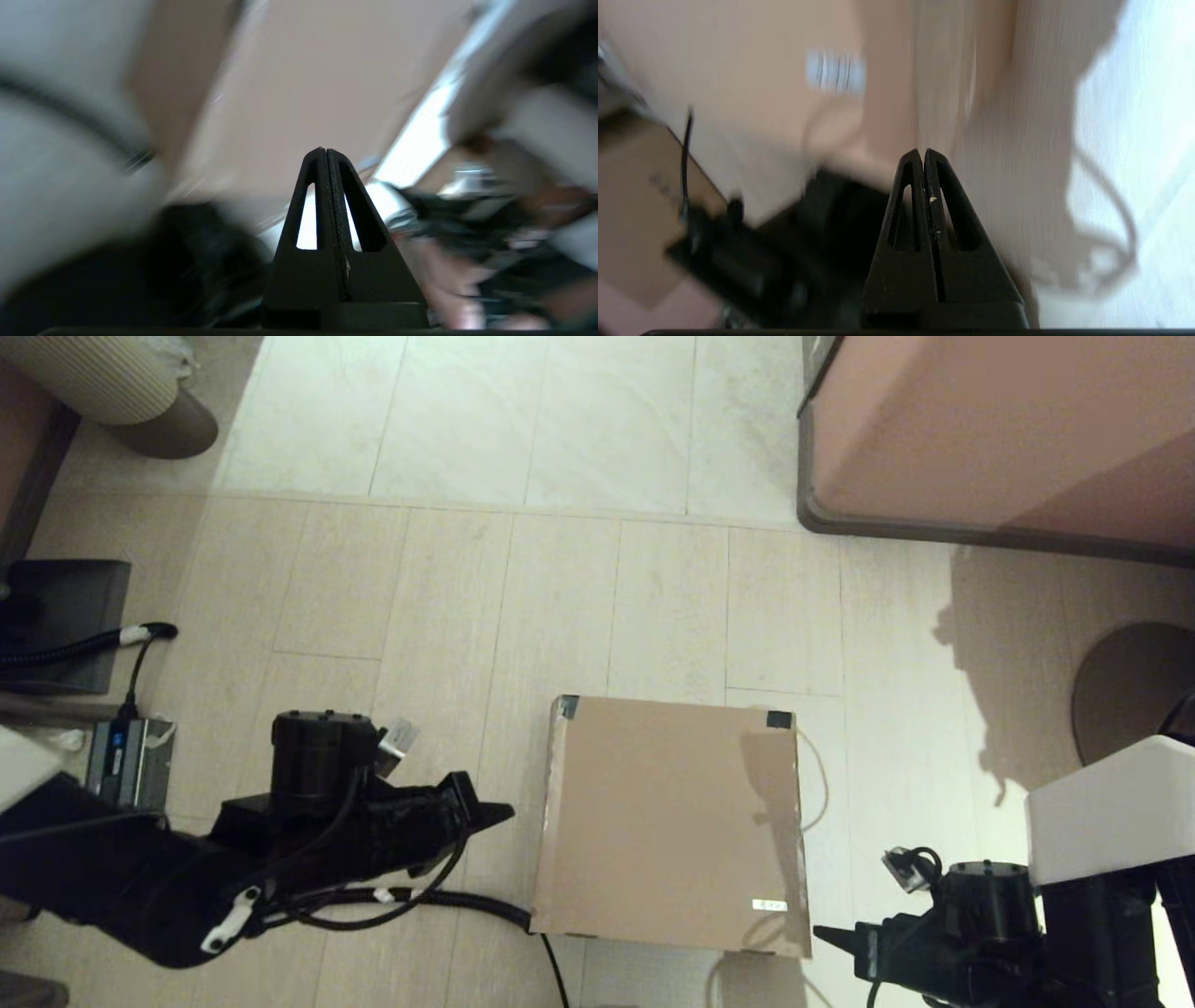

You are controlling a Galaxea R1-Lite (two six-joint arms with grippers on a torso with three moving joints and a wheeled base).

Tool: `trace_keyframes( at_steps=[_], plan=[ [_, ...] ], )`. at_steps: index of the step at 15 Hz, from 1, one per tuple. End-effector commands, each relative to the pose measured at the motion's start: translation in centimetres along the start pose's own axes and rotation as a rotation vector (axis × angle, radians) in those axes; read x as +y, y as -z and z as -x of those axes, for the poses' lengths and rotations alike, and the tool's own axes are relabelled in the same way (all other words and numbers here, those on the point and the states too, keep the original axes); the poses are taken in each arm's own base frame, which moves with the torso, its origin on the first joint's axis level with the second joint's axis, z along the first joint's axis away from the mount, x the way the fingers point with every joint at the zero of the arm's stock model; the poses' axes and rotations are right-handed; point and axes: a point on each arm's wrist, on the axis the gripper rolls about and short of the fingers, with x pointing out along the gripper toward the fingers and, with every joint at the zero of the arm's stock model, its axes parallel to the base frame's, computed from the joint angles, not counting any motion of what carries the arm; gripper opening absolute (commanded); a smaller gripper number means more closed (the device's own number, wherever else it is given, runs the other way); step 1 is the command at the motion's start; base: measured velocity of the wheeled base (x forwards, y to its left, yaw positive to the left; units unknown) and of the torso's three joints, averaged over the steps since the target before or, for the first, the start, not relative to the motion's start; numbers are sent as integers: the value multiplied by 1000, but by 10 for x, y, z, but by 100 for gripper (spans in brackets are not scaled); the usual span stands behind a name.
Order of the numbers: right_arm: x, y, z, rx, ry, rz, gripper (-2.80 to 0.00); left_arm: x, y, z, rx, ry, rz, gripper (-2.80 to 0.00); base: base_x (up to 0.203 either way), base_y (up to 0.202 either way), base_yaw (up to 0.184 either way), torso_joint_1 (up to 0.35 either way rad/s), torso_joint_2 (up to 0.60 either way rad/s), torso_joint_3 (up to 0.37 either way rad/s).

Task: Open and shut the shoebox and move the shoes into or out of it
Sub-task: Open the shoe box

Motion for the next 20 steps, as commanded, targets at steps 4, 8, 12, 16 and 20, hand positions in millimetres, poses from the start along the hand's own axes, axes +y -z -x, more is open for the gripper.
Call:
trace_keyframes(
  at_steps=[4,8,12,16,20],
  plan=[
    [26,11,39,-13,146,65,-280,-7,47,50,98,-62,-114,-280,0,0,0,0,0,0],
    [43,30,18,53,226,171,-280,-17,75,28,222,-114,-249,-280,0,0,0,0,0,0],
    [54,45,1,89,271,243,-280,-31,66,22,181,-72,-272,-280,0,0,0,0,0,0],
    [59,64,-4,159,302,289,-280,-39,55,19,129,-63,-276,-280,0,0,0,0,0,0],
    [64,68,-21,150,279,319,-280,-43,47,16,100,-52,-270,-280,0,0,0,0,0,0]
  ],
)
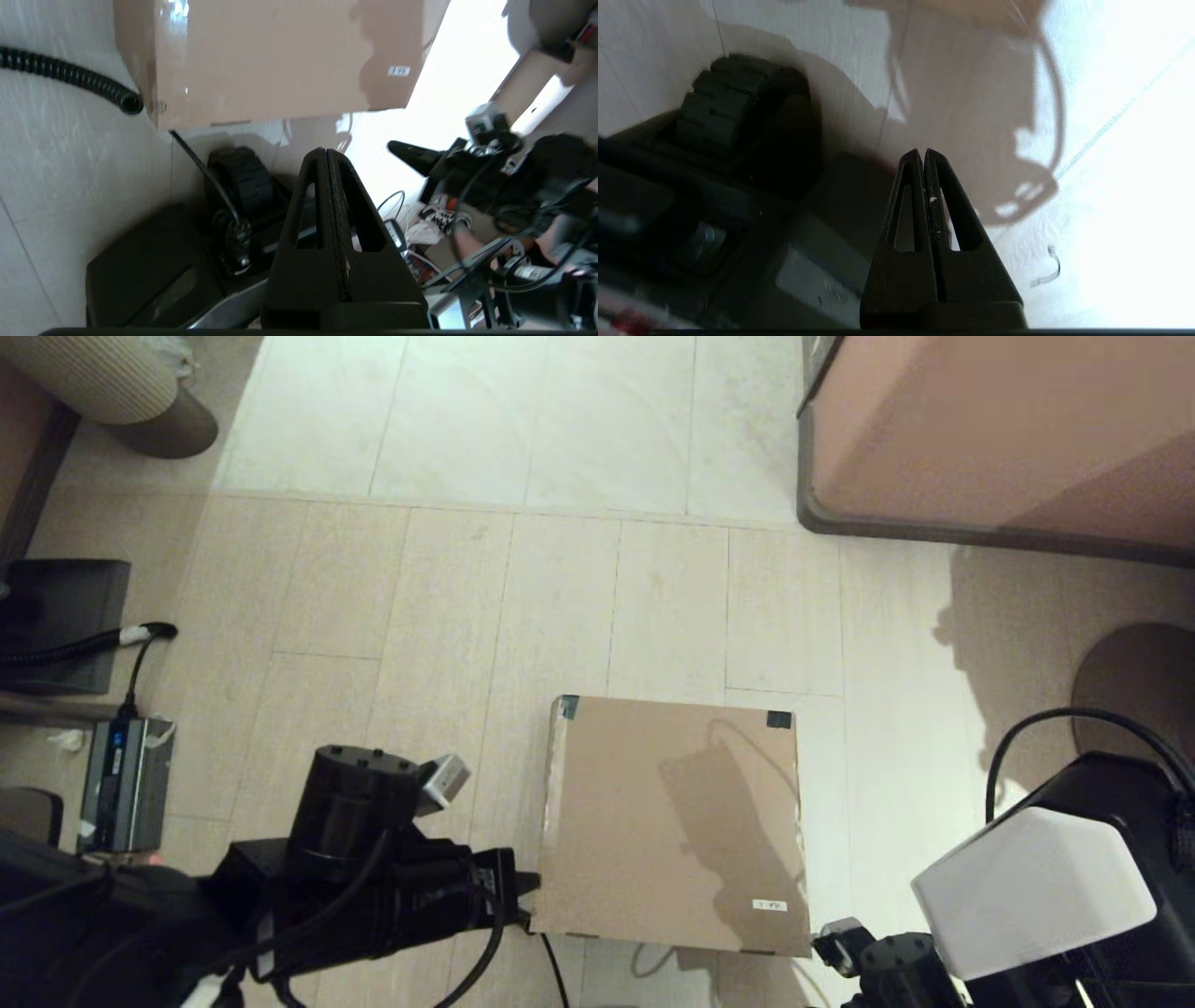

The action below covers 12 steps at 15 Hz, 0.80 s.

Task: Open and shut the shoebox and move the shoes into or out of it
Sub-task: Open the shoe box

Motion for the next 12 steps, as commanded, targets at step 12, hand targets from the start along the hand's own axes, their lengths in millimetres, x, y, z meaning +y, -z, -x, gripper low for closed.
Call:
trace_keyframes(
  at_steps=[12],
  plan=[
    [23,-44,-54,-262,52,26,-280,8,-16,8,-70,-15,32,-280,0,0,0,0,0,0]
  ],
)
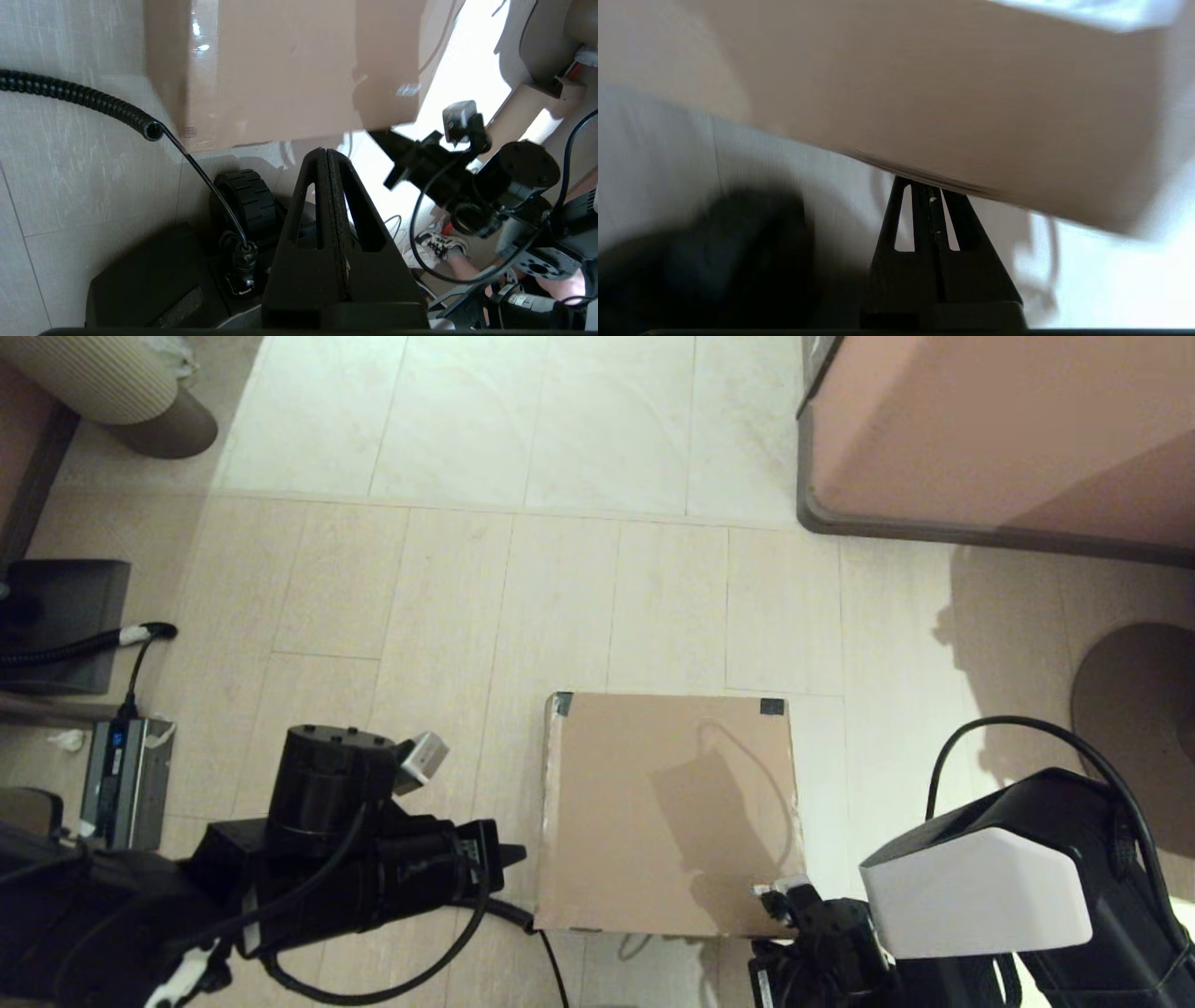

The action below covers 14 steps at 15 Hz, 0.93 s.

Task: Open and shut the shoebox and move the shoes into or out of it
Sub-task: Open the shoe box

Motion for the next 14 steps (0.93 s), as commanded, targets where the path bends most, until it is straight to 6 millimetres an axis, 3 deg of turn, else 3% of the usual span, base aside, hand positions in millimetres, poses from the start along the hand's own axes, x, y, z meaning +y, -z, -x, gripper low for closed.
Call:
trace_keyframes(
  at_steps=[1,8,11,14],
  plan=[
    [5,-10,-8,-55,-9,-11,-280,0,-1,1,-6,1,5,-280,0,0,0,0,0,0],
    [16,-46,-31,-196,7,-56,-280,6,7,-3,27,-20,9,-280,0,0,0,0,0,0],
    [18,-46,-28,-186,-1,-47,-280,8,7,-1,27,-26,12,-280,0,0,0,0,0,0],
    [21,-51,-22,-189,-15,-59,-280,8,34,-17,142,-59,-24,-280,0,0,0,0,0,0]
  ],
)
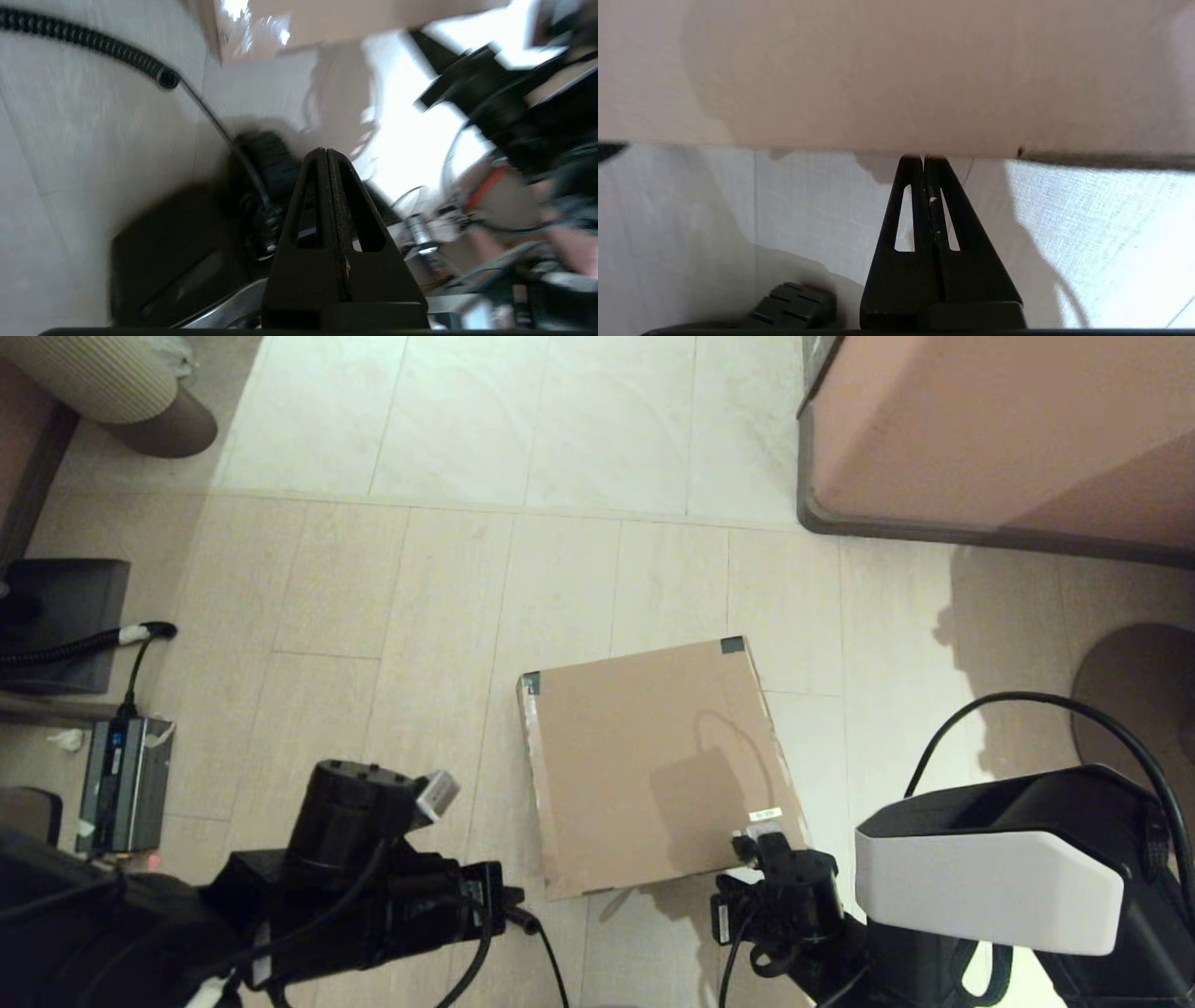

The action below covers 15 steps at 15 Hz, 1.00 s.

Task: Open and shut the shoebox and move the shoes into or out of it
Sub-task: Open the shoe box

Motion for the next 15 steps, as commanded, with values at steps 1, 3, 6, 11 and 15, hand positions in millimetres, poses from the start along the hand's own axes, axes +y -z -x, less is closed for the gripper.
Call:
trace_keyframes(
  at_steps=[1,3,6,11,15],
  plan=[
    [3,-8,0,-31,-9,-15,-280,-2,10,-13,38,-32,-18,-280,0,0,0,0,0,0],
    [12,-12,-6,-44,-29,-20,-280,-8,9,-28,7,-93,-58,-280,0,0,0,0,0,0],
    [21,-25,-17,-83,-45,-31,-280,-20,28,-39,76,-82,-112,-280,0,0,0,0,0,0],
    [30,-35,-21,-121,-68,-85,-280,-22,30,-46,69,-110,-122,-280,0,0,0,0,0,0],
    [41,-53,-23,-190,-102,-152,-280,-19,29,-46,53,-137,-117,-280,0,0,0,0,0,0]
  ],
)
